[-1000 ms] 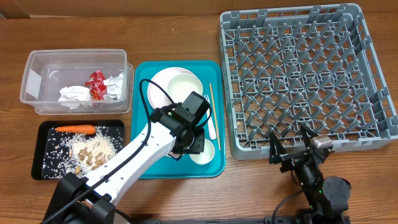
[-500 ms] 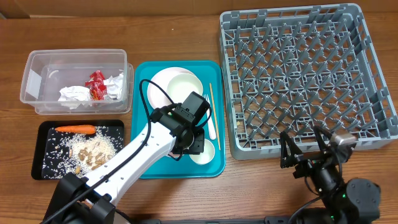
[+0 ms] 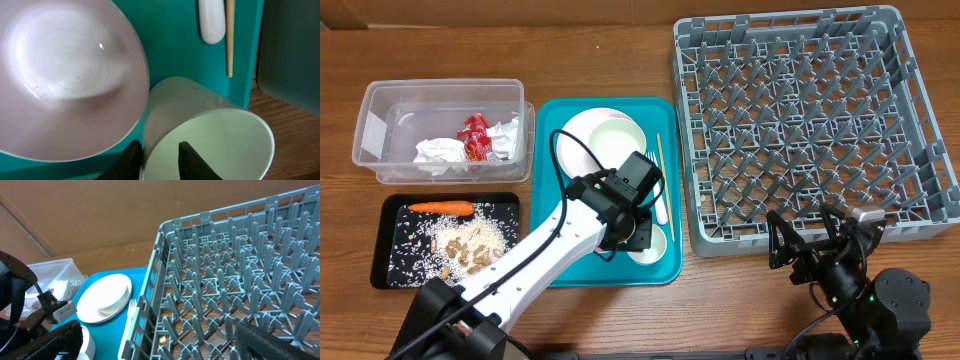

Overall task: Sort waste into correct bins and load items into the dishwasher
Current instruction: 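Grasp the white cup rim with the left gripper and lift it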

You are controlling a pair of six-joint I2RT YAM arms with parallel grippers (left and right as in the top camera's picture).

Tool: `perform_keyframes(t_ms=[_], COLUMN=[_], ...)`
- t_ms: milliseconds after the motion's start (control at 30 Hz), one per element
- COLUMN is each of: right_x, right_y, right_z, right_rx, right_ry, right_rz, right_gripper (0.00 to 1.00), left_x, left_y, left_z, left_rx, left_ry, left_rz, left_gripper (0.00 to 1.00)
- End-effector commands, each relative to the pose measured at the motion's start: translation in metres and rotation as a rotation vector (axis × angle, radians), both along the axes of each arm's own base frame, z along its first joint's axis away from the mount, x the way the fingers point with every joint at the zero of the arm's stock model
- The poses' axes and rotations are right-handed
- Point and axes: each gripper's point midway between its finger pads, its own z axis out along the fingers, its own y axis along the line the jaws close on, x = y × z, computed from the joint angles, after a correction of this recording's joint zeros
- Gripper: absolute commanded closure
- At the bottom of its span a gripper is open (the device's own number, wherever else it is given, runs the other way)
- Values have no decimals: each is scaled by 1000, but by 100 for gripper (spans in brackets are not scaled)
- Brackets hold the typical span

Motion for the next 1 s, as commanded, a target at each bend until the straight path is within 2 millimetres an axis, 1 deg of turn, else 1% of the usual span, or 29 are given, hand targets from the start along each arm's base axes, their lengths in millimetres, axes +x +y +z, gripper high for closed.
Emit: perform_keyframes(t_ms=[0,167,400,600,700,800,867,900,967], right_x=[-1,-1,-1,-1,-1,-1,-1,-1,-1], right_y=[0,0,0,0,0,0,0,0,0], right_z=[12,12,11,11,11,11,11,11,11], right_rx=[6,6,6,6,6,6,6,6,6], right_ry=[-27,-27,-26,-26,-26,-27,-27,-27,-26], right_rz=[-1,-1,-1,-1,-1,-1,-1,-1,-1], right_gripper=[0,0,0,0,0,0,0,0,0], left_x=[-4,-1,-3,-6,-6,-6,-5,-5,-5], left_y=[-3,1,1,1,1,1,2,2,2], left_z=[-4,-5,-7,-14,-15,-15,-15,-15,-15], left_rx=[-1,26,27,43,45,44,45,45,45], left_ry=[11,-7,1,20,24,22,23,23,22], left_rz=[3,6,2,-3,-4,-3,-2,-3,-6], left_gripper=[75,76,75,79,83,85,94,96,96])
